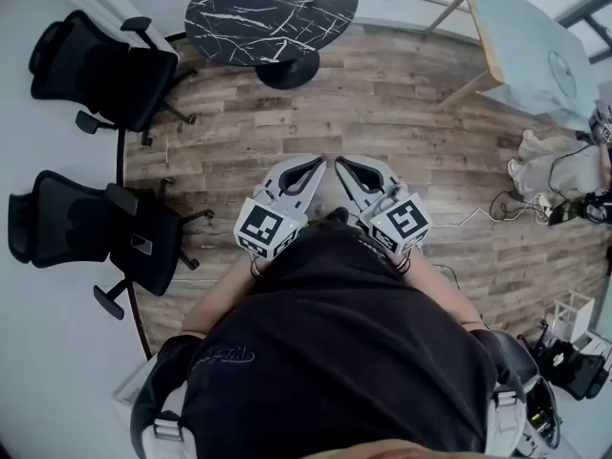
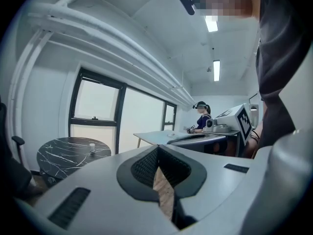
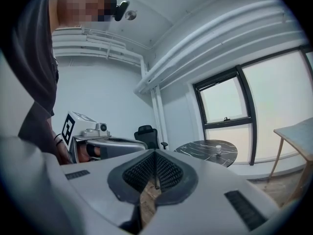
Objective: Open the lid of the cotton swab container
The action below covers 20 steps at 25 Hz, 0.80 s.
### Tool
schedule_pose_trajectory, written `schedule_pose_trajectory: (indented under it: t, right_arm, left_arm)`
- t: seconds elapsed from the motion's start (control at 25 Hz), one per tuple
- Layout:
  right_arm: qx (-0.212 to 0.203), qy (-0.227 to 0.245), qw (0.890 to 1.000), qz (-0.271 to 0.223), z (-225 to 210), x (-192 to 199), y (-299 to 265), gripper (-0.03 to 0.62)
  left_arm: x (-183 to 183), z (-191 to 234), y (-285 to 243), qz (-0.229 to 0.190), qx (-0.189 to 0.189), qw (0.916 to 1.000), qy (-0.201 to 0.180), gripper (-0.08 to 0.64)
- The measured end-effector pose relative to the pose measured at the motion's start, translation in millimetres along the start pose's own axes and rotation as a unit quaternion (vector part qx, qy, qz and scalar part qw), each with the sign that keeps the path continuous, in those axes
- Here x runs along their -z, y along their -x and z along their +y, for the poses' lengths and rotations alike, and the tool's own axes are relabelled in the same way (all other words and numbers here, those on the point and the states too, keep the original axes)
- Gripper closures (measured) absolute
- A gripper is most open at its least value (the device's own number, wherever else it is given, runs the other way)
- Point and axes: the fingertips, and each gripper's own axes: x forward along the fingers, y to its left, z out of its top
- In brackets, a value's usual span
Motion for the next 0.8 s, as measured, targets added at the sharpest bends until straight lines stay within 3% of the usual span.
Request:
schedule_pose_trajectory:
  t: [0.36,0.8]
  right_arm:
    - [0.011,-0.012,1.0,-0.005,-47,-2,9,0.571]
    - [0.055,-0.017,0.998,-0.003,-113,-15,-26,0.571]
  left_arm:
    - [-6,5,-47,0.008,0.01,0.9999,0.003,0.546]
    - [-26,59,-105,0.007,0.05,0.9987,-0.002,0.546]
